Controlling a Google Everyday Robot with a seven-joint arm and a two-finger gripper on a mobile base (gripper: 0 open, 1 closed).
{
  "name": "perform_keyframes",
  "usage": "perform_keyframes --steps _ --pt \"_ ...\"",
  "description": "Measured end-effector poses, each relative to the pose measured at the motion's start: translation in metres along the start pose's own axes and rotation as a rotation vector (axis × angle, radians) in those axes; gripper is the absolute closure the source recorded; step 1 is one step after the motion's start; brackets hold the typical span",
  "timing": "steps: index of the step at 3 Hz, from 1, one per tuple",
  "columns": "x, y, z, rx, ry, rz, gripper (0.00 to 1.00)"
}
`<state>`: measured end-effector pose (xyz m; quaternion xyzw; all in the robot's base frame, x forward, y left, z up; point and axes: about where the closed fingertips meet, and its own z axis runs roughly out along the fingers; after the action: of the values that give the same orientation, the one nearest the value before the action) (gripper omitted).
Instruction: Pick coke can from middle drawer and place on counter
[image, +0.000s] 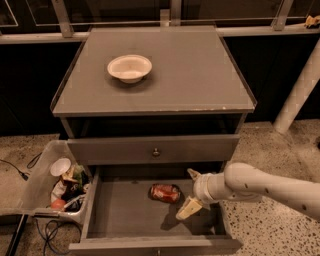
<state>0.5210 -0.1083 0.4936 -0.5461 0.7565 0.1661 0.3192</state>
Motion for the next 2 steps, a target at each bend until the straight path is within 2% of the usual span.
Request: perform_keyframes --steps 1,2 --pt "0.019 -0.011 0.021 0.021 -0.027 0.005 0.00" --pt "0.028 -0.019 0.039 0.040 -0.073 -0.002 0.00"
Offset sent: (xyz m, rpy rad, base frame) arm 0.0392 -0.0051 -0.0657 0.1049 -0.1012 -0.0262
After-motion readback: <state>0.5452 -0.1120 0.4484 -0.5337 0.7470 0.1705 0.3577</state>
